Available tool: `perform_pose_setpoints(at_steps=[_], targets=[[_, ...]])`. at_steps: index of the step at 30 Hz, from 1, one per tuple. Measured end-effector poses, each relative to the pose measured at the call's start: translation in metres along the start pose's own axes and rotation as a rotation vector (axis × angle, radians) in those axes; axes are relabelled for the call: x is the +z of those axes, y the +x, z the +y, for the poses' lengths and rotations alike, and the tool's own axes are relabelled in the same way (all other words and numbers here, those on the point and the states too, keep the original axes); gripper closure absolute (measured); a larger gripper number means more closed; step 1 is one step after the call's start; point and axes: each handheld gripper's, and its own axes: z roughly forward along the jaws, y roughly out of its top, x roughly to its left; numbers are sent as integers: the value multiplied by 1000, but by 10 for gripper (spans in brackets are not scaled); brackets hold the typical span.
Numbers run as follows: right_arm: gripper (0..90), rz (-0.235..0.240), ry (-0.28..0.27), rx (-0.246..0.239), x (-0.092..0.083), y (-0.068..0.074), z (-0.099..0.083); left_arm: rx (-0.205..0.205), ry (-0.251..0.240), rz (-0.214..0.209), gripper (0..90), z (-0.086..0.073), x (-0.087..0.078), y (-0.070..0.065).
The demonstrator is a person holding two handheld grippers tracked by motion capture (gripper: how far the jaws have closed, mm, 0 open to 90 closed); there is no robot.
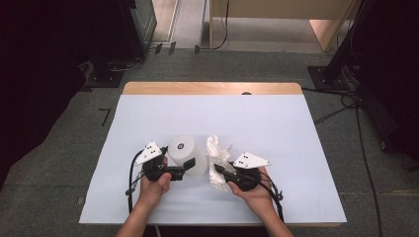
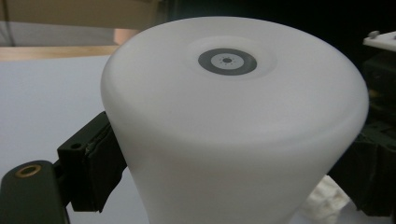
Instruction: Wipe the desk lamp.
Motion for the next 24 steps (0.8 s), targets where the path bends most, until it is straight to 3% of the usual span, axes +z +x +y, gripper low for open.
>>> perform_pose_setpoints(at_steps=[3,7,12,19,24], targets=[[720,7,-2,-14,2,6,1,39,18,-11,86,-1,4,-7],[725,11,-34,-8,-3,6,3,49,39,-43,86,-3,9,-11],[727,0,-74,-22,-11,7,9,65,67,-51,86,-5,14,-14],[727,-17,-115,-59,-23,9,18,105,154,-32,86,-12,26,-22],[727,-10,-133,-96,-28,13,23,115,163,-31,86,-12,27,-23]])
